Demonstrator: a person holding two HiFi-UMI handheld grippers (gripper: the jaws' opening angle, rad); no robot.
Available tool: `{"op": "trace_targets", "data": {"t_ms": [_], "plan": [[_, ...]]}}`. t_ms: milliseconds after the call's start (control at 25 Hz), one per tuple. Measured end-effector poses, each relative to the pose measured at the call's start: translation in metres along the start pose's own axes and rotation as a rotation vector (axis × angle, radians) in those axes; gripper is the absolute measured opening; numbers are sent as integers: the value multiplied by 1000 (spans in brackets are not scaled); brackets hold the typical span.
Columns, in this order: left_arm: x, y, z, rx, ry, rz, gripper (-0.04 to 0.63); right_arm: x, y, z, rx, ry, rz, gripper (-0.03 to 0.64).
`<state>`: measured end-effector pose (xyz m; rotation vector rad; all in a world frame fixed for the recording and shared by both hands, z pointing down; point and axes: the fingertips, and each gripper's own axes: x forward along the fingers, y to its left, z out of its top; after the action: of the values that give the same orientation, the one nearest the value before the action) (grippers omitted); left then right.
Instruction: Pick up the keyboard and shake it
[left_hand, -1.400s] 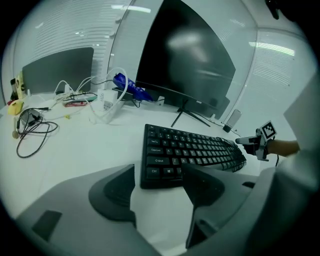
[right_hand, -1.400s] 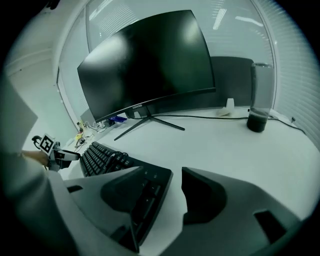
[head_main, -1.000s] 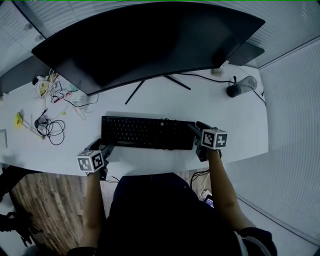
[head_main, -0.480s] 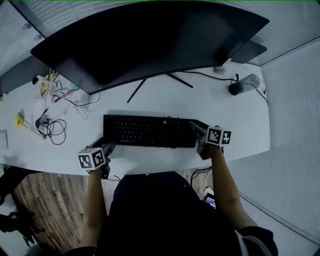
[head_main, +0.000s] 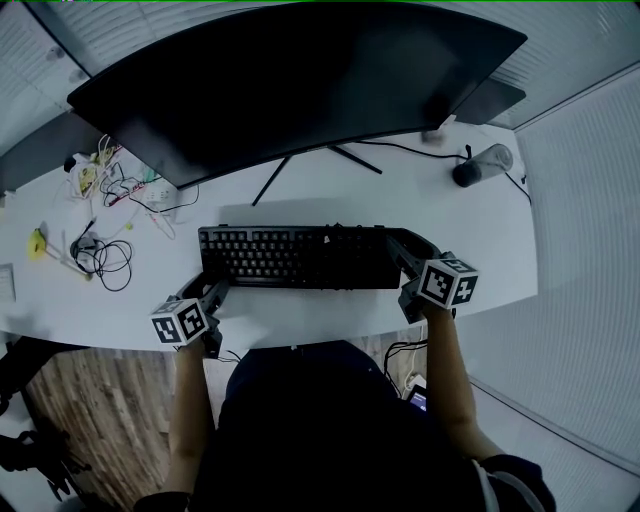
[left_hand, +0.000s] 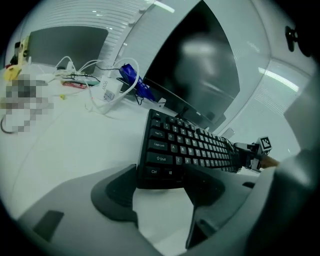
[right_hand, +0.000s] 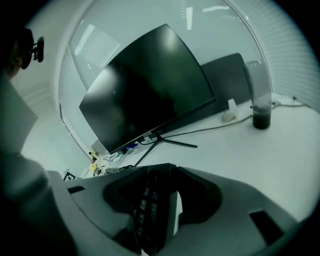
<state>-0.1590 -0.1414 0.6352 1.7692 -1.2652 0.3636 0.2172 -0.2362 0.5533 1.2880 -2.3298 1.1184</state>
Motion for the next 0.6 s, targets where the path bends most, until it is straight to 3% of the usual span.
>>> {"op": "trace_targets", "data": {"t_ms": [200, 320, 440, 600], "plan": [[1, -8, -1, -100, -76, -103, 295, -25, 51, 56, -206, -72, -18, 190], [-6, -13, 9, -99, -132, -125, 295, -34, 63, 71, -237, -113, -17, 187], [-25, -23, 32, -15, -176, -81, 295, -39, 56, 71, -181, -160, 9, 189], [-70, -46, 73, 155, -225, 16, 295, -40, 40, 60, -44, -257, 106, 189]]}}
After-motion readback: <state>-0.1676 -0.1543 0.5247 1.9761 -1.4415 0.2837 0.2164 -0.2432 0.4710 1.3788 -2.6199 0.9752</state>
